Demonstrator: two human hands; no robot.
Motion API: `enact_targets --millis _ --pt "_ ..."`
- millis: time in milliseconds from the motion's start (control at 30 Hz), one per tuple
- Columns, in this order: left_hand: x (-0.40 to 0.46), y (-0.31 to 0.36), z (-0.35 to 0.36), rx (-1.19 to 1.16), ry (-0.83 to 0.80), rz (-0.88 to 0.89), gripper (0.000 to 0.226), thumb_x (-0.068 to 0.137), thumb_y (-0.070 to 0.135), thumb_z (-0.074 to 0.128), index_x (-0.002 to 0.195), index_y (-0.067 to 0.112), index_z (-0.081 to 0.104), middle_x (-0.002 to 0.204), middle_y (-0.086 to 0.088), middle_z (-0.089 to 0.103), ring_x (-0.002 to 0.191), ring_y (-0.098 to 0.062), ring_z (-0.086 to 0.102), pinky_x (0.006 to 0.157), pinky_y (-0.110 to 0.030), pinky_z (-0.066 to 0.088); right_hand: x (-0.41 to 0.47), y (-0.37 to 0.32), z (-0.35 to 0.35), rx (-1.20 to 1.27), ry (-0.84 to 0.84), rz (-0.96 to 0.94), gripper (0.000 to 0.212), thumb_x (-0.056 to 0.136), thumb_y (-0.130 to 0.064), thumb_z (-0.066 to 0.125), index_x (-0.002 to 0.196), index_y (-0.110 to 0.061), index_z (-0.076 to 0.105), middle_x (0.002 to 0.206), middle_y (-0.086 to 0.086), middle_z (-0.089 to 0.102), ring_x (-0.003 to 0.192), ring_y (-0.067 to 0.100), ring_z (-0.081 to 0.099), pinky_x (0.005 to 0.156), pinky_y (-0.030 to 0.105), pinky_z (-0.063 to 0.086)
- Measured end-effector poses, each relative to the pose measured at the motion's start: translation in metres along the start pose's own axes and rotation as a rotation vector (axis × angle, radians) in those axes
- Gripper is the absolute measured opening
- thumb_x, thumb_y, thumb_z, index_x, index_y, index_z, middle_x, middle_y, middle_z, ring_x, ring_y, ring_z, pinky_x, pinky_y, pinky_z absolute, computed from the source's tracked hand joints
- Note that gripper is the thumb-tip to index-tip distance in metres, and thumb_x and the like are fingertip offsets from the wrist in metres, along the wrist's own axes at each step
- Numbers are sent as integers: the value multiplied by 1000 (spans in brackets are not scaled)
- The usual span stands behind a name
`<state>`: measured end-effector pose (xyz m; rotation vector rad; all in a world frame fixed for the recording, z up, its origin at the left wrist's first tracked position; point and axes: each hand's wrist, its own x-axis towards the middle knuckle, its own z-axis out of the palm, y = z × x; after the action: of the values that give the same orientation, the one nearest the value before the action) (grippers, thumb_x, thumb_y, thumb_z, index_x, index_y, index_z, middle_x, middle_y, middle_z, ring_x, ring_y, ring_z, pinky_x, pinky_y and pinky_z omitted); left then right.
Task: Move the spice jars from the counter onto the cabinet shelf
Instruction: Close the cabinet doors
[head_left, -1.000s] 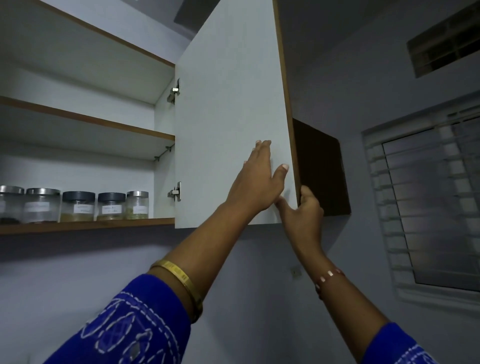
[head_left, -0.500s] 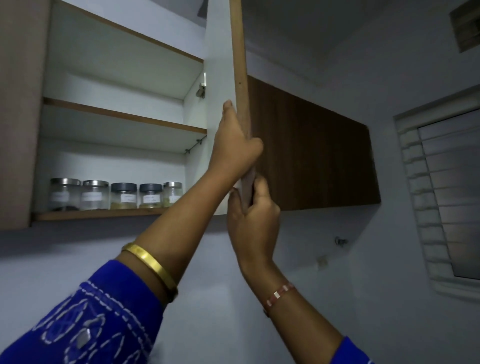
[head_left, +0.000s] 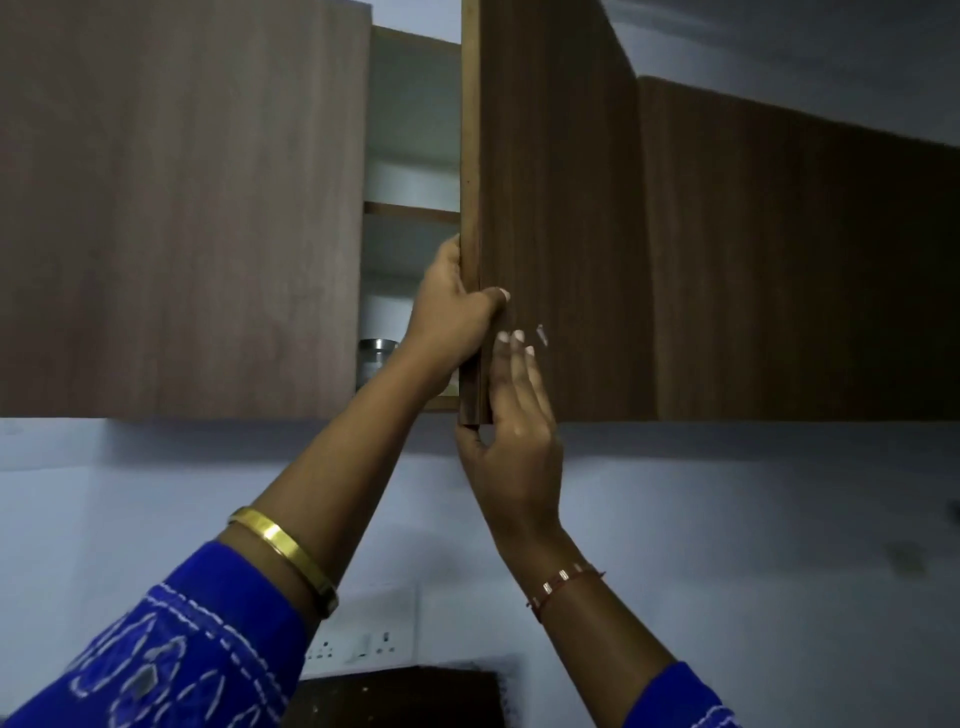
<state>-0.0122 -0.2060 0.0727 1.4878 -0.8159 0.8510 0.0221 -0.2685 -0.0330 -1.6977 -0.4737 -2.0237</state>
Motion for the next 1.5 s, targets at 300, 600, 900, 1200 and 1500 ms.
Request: enact_targets --millis 300,600,900,1200,1500 --pt "28 -80 -62 115 52 -12 50 93 6 50 140 9 33 136 -8 50 118 -14 51 94 -22 42 -17 -4 101 -277 -86 -121 69 60 -14 87 122 1 60 122 20 65 111 34 64 87 39 56" --pt "42 -154 -95 461 66 127 45 96 10 43 140 9 35 125 8 49 117 -6 47 87 -7 35 -27 4 175 -481 -204 -158 67 63 -16 84 123 1 60 121 21 65 109 35 65 88 40 56" --pt "42 -245 -141 1028 56 330 69 92 44 26 147 4 16 157 -14 13 143 -13 0 117 -31 -3 -36 16 228 -581 -239 -182 60 67 -12 80 122 2 60 120 24 64 108 37 65 87 41 57" --pt "50 -272 -137 1202 177 436 57 93 31 30 142 2 34 150 -23 30 141 -34 24 116 -30 -6 -38 25 248 -604 -209 -238 41 81 -7 53 121 1 61 120 23 64 108 36 65 88 40 56" --pt "48 -280 -136 1343 178 499 56 94 34 25 145 10 29 152 -24 25 142 -37 21 115 -37 -8 -39 28 238 -537 -249 -235 48 77 -10 55 123 3 59 125 25 60 115 38 60 94 41 51"
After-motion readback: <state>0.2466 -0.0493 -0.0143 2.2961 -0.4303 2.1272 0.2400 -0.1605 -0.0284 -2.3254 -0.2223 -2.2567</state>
